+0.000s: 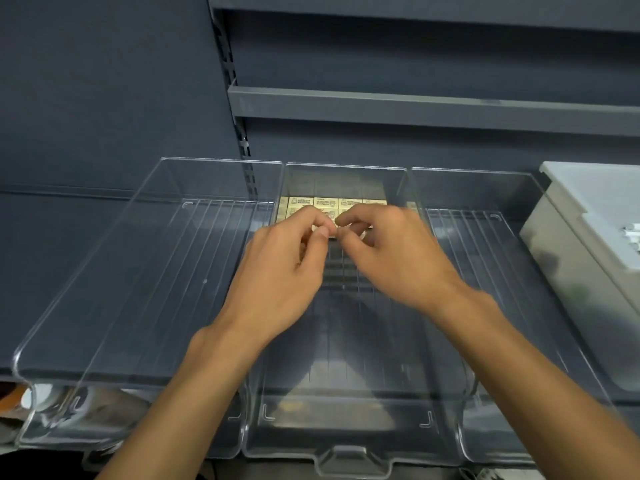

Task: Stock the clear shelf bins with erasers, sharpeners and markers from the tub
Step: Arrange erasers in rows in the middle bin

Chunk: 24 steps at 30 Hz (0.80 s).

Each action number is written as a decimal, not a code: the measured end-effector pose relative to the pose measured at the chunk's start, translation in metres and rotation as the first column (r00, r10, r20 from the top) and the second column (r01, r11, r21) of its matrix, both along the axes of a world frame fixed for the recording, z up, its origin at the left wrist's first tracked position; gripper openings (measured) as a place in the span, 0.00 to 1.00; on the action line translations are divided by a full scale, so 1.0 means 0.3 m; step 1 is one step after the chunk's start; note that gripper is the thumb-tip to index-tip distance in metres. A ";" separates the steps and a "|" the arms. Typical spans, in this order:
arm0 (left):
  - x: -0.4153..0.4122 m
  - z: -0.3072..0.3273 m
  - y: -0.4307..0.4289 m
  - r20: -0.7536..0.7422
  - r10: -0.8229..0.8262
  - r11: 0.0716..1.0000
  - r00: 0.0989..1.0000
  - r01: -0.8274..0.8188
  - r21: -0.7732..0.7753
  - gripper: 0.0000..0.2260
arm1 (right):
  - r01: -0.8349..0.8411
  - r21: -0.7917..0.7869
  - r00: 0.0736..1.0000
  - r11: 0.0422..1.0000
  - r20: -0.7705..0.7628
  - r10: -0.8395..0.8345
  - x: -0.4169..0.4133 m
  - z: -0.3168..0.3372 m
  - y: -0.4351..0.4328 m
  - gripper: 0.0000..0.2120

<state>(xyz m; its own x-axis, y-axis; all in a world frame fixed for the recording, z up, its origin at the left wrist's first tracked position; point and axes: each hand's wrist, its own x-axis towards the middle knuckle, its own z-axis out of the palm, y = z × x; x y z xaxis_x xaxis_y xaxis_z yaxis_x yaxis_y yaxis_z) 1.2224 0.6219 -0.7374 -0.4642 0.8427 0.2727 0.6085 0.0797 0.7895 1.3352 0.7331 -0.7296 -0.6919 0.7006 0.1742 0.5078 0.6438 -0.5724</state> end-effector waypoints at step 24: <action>0.077 -0.030 -0.007 0.494 -0.044 0.998 0.868 0.061 -0.019 0.24 | -0.438 -0.093 0.899 0.894 -0.056 0.435 0.124 -0.002 -0.114 0.21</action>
